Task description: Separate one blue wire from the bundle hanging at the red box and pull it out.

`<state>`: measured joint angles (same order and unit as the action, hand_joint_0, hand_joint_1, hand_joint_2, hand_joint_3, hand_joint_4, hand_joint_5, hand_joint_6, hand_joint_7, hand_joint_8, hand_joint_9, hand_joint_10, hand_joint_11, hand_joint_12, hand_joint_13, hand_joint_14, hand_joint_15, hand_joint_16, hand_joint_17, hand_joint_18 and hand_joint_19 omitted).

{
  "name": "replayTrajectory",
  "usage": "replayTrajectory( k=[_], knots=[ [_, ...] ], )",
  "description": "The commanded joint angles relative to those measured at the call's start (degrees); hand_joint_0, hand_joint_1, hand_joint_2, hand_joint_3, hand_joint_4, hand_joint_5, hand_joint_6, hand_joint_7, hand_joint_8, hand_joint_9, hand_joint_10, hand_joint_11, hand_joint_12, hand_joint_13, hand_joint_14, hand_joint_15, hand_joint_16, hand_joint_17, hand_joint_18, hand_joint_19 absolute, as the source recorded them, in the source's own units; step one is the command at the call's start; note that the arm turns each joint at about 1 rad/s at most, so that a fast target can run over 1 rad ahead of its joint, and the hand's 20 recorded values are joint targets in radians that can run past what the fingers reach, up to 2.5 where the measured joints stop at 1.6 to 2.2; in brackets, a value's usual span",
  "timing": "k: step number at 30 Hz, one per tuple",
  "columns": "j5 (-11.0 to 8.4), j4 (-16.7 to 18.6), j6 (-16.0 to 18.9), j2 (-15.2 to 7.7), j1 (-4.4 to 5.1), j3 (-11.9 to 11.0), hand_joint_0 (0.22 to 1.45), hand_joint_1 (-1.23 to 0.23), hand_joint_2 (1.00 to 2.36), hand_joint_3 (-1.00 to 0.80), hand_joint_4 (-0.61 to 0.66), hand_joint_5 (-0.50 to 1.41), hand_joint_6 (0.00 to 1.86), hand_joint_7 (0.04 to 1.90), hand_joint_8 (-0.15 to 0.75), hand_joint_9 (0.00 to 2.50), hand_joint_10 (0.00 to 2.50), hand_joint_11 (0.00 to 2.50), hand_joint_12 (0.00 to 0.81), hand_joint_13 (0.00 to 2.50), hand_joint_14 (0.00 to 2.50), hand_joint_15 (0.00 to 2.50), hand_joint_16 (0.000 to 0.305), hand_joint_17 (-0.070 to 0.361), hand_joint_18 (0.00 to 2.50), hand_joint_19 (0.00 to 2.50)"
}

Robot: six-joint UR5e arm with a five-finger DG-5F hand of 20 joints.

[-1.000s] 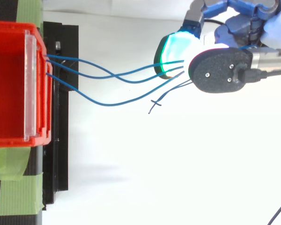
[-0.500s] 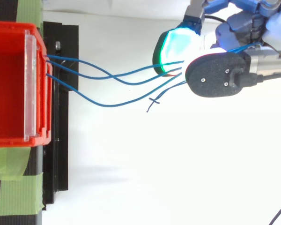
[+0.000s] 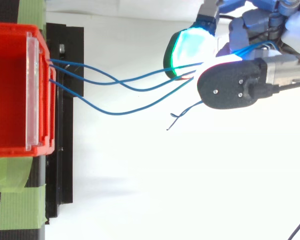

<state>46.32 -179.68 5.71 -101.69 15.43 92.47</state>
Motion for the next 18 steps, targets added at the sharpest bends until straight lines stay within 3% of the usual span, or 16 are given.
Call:
replayTrajectory(
  k=[1, 7, 18],
  knots=[
    [0.00, -0.1, 0.0, 0.0, 0.04, 0.0, 0.66, -0.98, 1.02, -0.23, 0.22, -0.25, 0.90, 0.91, 0.310, 0.68, 1.29, 1.50, 0.439, 0.80, 0.49, 1.63, 0.057, 0.128, 0.87, 0.79],
    [0.00, 0.0, 0.0, -0.1, 0.13, -0.1, 0.66, -0.99, 1.02, -0.18, 0.22, -0.26, 0.89, 0.93, 0.311, 0.63, 1.25, 1.51, 0.438, 0.75, 0.47, 1.64, 0.057, 0.129, 0.84, 0.78],
    [0.00, 0.1, 0.0, 0.0, 0.13, 0.0, 0.51, -0.92, 1.00, -0.45, 0.25, -0.26, 0.87, 0.91, 0.344, 0.63, 1.24, 1.45, 0.457, 0.71, 0.61, 1.54, 0.061, 0.138, 0.81, 0.85]
  ],
)
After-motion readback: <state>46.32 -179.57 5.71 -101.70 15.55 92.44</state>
